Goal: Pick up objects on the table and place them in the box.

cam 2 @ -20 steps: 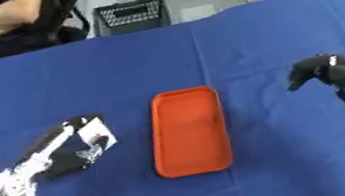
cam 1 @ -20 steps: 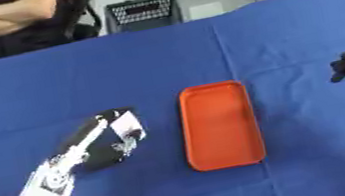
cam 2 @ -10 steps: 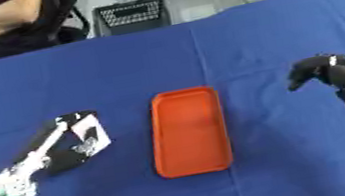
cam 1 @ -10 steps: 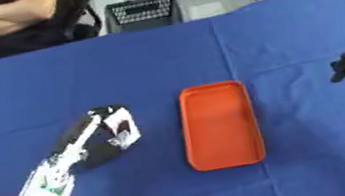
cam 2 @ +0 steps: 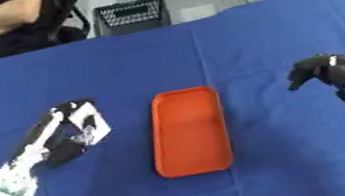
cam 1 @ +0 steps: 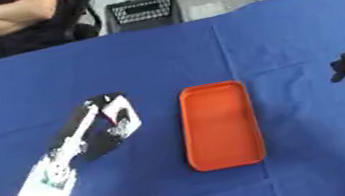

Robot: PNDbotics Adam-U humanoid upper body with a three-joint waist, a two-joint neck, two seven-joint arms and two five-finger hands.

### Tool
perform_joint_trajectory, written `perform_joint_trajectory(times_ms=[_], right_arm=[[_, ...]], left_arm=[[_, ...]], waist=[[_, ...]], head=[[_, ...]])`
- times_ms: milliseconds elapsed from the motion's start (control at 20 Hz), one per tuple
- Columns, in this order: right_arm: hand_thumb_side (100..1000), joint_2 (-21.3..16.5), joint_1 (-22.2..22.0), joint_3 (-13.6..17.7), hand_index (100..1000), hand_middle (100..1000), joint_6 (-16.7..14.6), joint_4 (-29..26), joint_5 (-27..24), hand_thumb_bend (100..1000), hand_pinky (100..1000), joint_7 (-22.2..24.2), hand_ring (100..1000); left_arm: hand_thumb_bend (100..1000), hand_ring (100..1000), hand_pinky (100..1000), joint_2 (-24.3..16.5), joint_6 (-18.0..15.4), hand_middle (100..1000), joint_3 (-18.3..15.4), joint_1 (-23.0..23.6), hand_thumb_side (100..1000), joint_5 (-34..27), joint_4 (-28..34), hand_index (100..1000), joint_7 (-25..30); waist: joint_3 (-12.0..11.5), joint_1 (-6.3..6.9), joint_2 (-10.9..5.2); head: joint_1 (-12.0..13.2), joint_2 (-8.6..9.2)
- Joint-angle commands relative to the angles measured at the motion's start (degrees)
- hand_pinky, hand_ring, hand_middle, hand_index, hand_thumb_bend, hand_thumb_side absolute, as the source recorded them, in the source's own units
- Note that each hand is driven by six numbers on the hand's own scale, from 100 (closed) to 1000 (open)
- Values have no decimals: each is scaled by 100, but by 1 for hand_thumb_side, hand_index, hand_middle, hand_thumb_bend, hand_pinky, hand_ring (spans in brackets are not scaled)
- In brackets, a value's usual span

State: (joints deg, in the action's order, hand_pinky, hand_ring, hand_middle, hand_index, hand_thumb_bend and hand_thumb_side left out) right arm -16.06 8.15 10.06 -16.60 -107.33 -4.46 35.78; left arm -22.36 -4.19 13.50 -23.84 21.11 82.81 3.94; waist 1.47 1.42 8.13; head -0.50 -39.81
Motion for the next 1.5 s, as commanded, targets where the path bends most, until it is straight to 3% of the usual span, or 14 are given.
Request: perform_joint_trajectory(times_ms=[50, 450, 1000, 1300, 1500], right_arm=[[948, -46, 12, 5, 807, 657, 1, -42, -26, 100, 855, 2, 630], [948, -36, 17, -13, 807, 657, 5, -39, -40, 100, 855, 26, 630], [948, -25, 26, -35, 807, 657, 10, -40, -63, 100, 855, 60, 630], [949, -20, 28, -36, 807, 657, 10, -38, -63, 100, 856, 69, 630], [949, -17, 27, -38, 807, 657, 6, -35, -60, 100, 856, 76, 630]], left_arm=[[100, 537, 700, -2, 3, 675, -43, -236, 396, -108, 374, 788, -19], [100, 536, 695, 213, 1, 671, 343, -658, 385, -87, 616, 783, 423], [100, 539, 702, 640, -257, 677, 860, -965, 390, 294, 55, 785, 913], [100, 553, 723, 888, -428, 699, 1053, -1000, 436, 557, -457, 796, 1001], [100, 572, 747, 1085, -567, 726, 1139, -984, 522, 689, -852, 812, 975]], waist=[[2, -5, -77], [69, 2, -94], [127, 1, -95], [137, -3, -94], [139, -5, -90]], head=[[2, 21], [28, 35], [81, 30], [92, 34], [90, 31]])
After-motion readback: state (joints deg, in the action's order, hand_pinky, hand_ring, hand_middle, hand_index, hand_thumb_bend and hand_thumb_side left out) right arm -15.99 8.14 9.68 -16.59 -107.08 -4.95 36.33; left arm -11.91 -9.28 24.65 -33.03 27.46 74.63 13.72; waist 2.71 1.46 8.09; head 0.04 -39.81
